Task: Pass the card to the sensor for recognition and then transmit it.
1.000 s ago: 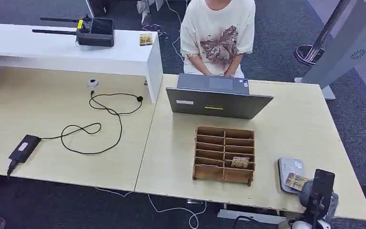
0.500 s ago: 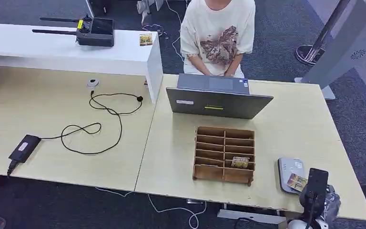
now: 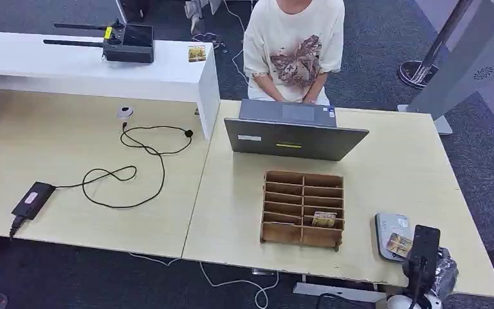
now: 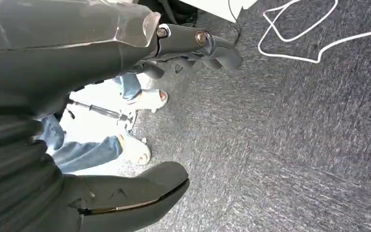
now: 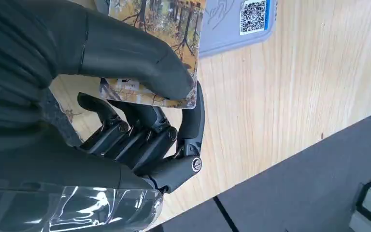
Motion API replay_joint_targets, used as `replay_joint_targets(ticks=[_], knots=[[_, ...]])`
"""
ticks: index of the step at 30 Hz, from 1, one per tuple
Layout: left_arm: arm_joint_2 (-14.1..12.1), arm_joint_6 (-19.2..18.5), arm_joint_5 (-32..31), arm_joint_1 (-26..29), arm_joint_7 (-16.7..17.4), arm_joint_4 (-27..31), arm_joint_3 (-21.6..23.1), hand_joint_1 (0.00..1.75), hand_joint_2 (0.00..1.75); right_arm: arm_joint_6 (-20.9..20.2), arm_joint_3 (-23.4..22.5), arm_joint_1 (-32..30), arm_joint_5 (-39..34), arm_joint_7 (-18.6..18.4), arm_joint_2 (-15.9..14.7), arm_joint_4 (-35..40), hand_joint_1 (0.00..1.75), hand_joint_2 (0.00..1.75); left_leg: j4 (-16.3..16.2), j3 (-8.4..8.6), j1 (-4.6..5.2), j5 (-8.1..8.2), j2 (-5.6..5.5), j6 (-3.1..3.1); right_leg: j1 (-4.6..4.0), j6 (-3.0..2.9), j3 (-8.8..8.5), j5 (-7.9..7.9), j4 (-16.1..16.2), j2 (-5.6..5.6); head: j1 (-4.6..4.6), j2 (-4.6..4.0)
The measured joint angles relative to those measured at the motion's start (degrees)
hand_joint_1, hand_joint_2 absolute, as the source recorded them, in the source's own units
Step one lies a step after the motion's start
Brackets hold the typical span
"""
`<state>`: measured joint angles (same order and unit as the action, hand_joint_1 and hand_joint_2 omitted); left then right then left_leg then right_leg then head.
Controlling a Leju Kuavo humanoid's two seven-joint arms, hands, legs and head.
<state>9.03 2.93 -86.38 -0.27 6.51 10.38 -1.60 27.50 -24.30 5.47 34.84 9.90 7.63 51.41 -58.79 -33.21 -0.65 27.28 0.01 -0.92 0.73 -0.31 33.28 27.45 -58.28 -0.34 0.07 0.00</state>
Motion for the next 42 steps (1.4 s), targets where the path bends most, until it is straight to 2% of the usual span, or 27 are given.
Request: replay_joint_targets(ticks=[7,12,16,21,24,28,33,37,42], knots=[[0.02,0.11,-0.02,0.01,0.00,0.00,-0.20,0.00,1.75,-0.09,-0.96,-0.39,-5.52,4.78,0.00,1.86,1.75,1.75,0.00,0.00,0.00,0.00,-0.01,0.00,0.00,0.01,0.00,0.00,0.00,-0.01,0.00,0.02],[0.00,0.15,-0.04,0.00,-0.11,0.00,-0.24,0.00,1.75,-2.73,-2.32,-1.14,-11.81,7.78,0.04,4.75,1.75,1.75,0.00,0.00,0.01,0.00,0.00,0.00,0.01,0.01,0.01,-0.01,0.00,0.00,-0.02,0.00],[-0.04,0.15,-0.09,0.02,-0.57,0.00,-0.24,0.00,1.75,-5.77,-3.32,-2.13,-19.13,11.98,0.59,8.20,1.75,1.75,0.00,-0.01,0.00,0.00,-0.01,0.00,0.00,0.01,0.01,0.00,0.00,0.00,0.00,0.00],[-0.07,0.17,-0.13,0.01,-0.74,0.00,-0.24,0.00,1.75,-5.45,-3.34,-3.15,-21.55,13.31,1.16,12.58,1.75,1.75,0.00,-0.01,0.00,0.00,0.00,0.00,0.00,0.01,0.01,-0.01,0.00,0.00,0.00,0.00],[-0.07,0.20,-0.15,0.01,-0.79,0.00,-0.24,0.00,1.75,-3.21,-3.19,-3.89,-20.76,13.88,1.51,15.37,1.75,1.75,0.00,-0.01,0.00,0.00,-0.01,0.00,0.00,0.01,0.00,-0.01,0.00,-0.01,0.00,0.00],[-0.04,0.17,-0.17,0.00,-0.79,0.00,-0.24,0.00,1.75,2.85,-2.27,-4.93,-15.59,14.97,1.90,19.45,1.75,1.75,0.00,-0.01,0.01,0.00,0.00,0.00,0.00,0.01,0.00,-0.01,0.00,0.00,0.00,0.02],[-0.02,0.04,-0.24,-0.01,-0.81,0.00,-0.24,0.00,1.75,10.39,0.02,-6.22,-5.24,15.63,2.27,24.13,1.75,1.75,0.00,0.00,0.00,0.00,0.00,0.00,0.00,0.01,0.01,-0.01,0.00,0.00,0.00,0.00],[0.00,-0.04,-0.28,-0.01,-0.98,0.00,-0.24,0.00,1.75,11.85,1.97,-7.19,2.83,16.09,2.78,27.63,1.75,1.75,0.00,0.00,0.00,0.00,0.00,0.00,0.00,0.01,0.00,-0.01,0.00,0.00,0.00,0.00],[0.02,-0.39,-0.33,-0.03,-1.40,0.00,-0.24,0.00,1.75,11.91,2.25,-7.81,17.34,18.86,4.63,32.04,1.75,1.75,0.00,0.00,0.00,0.00,0.00,0.00,0.00,0.01,0.00,-0.01,-0.01,0.00,0.00,0.00]])
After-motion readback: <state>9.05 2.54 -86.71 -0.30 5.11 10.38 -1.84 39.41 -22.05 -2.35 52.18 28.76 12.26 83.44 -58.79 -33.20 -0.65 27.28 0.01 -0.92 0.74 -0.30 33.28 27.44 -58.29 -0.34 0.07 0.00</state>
